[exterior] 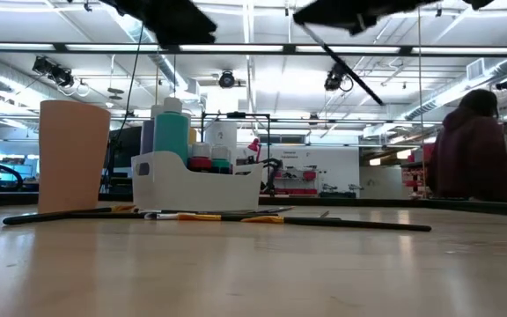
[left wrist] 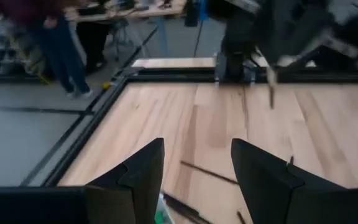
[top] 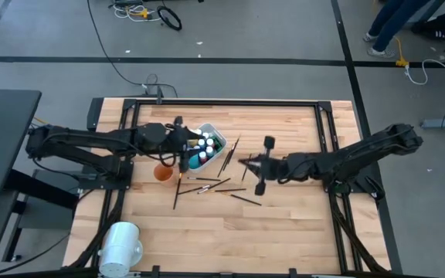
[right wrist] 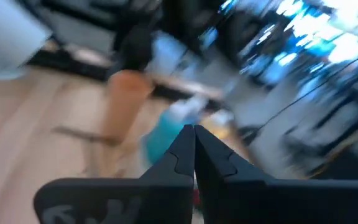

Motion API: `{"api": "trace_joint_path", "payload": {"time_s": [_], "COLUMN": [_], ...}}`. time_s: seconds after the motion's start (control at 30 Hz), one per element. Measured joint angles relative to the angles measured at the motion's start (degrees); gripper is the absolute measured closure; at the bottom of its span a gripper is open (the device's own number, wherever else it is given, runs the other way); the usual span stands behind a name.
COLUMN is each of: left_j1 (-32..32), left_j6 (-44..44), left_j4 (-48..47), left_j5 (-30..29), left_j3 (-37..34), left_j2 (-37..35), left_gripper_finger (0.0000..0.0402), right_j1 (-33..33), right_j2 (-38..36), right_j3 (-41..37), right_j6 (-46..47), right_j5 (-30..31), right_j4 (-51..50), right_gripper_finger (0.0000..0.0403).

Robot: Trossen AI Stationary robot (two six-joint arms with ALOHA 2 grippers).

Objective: Pick & Place Paint Supplies
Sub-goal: Put the black silver paintbrush into the orange cup

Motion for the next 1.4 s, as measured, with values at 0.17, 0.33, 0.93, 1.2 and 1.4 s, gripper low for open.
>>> {"api": "trace_joint_path", "payload": {"time_s": [0.17, 0.33, 0.93, 1.2, 1.4], "left_j1": [0.0, 0.0, 0.5, 0.6, 0.6], "left_j6": [5.5, 3.2, 0.8, -1.6, -1.5], "left_j4": [8.5, 21.6, 45.7, 46.6, 46.6], "left_j5": [3.5, 6.6, 11.3, 11.3, 11.3], "left_j3": [-0.2, -0.2, 0.1, 2.5, 3.3], "left_j2": [7.8, 15.4, 26.3, 26.3, 26.2], "left_gripper_finger": [0.0205, 0.0205, 0.0205, 0.0205, 0.0205], "right_j1": [-1.5, -3.1, -7.6, -9.7, -11.0], "right_j2": [0.0, 0.4, 0.4, 1.4, 5.1], "right_j3": [0.0, 0.0, 0.0, 0.0, 0.0], "right_j6": [-7.4, -7.4, -6.1, -11.7, -15.2], "right_j5": [0.9, 1.0, -4.2, -16.2, -16.7], "right_j4": [11.9, 14.2, 19.8, 25.2, 31.3], "right_gripper_finger": [0.0403, 0.0403, 0.0403, 0.0403, 0.0403]}}
